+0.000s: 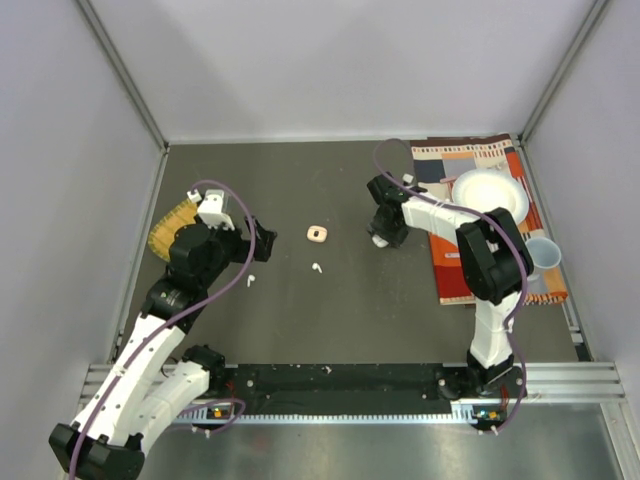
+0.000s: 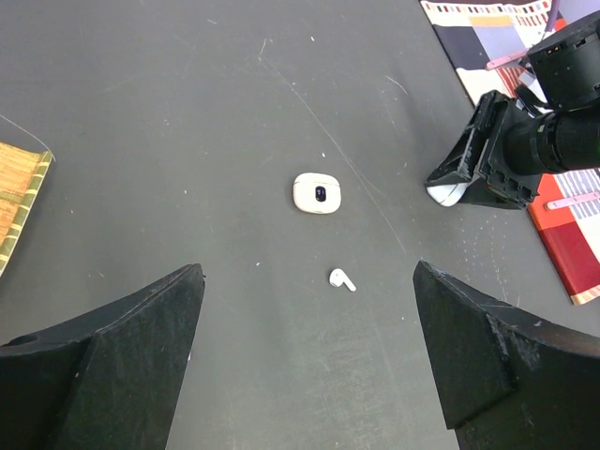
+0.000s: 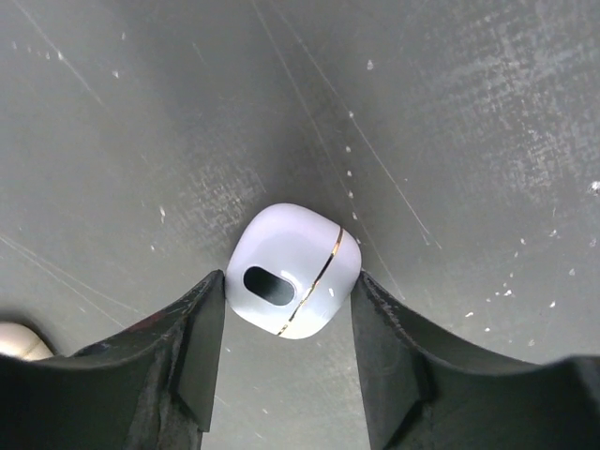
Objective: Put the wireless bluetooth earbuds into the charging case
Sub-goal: Move the charging case to the center of the board.
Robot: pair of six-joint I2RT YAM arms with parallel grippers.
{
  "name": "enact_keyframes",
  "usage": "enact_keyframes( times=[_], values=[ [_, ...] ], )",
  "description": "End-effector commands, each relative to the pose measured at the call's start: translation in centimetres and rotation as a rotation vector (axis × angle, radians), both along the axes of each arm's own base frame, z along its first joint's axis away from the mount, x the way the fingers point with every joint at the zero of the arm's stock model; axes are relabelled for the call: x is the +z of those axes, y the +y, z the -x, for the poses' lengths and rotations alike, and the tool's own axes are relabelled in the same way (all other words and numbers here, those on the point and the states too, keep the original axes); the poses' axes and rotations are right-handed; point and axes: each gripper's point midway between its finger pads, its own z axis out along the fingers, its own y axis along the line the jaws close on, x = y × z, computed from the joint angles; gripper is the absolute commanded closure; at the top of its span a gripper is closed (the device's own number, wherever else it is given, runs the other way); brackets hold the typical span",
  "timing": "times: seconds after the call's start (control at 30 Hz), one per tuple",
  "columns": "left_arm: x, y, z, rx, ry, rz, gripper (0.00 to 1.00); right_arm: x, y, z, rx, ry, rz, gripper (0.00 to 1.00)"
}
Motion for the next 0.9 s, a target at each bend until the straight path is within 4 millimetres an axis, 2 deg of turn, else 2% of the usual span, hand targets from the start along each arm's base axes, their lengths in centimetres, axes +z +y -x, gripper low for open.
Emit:
enact_keyframes(
  times=[0.0,0.1,0.13,0.2,0.23,0.27,0.33,0.47,0.6,0.63,0.67,0.8,0.87],
  values=[
    [0.7,0.2,0.0,0.007,-0.031,0.005,0.02,0.6,0.6,0.4,0.128,0.006,0.027,0.59],
    [0.6,0.2,-0.1,0.006,-0.028,0.006,0.02,0.9,0.1,0.7,0.233,-0.021,0.084,0.66],
    [0.8,0.2,-0.1,0.006,-0.032,0.007,0.02,0.7,-0.3,1.3,0.262,-0.02,0.092,0.68],
    [0.7,0.1,-0.1,0.003,-0.029,0.007,0.02,0.7,-0.2,2.1,0.378,-0.031,0.094,0.68],
    [0.7,0.1,-0.1,0.001,-0.03,0.008,0.02,1.0,0.1,1.8,0.405,-0.066,0.086,0.68],
    [0.7,0.0,-0.1,0.0,-0.028,0.009,0.02,1.0,-0.4,2.7,0.428,-0.07,0.089,0.68],
    [0.6,-0.1,-0.2,-0.002,-0.025,0.012,0.02,0.8,-0.2,3.6,0.531,-0.092,0.075,0.66],
    [0.5,-0.3,-0.2,-0.012,-0.024,0.016,0.02,1.5,-0.7,4.0,0.604,-0.121,0.104,0.53],
    [0.4,-0.4,-0.2,-0.018,-0.022,0.017,0.02,1.9,-1.9,3.6,0.587,-0.123,0.17,0.42],
    [0.5,-0.4,-0.2,-0.016,-0.025,0.018,0.02,2.0,-2.0,3.5,0.574,-0.124,0.176,0.3],
    [0.5,-0.3,-0.2,-0.015,-0.025,0.017,0.02,2.1,-2.3,3.5,0.553,-0.118,0.185,0.25],
    [0.3,-0.4,-0.1,-0.017,-0.02,0.018,0.02,2.4,-1.5,3.8,0.431,-0.127,0.115,0.18],
    [0.4,-0.4,-0.2,-0.019,-0.022,0.021,0.02,3.2,-1.8,3.7,0.363,-0.164,0.142,0.16]
  ],
)
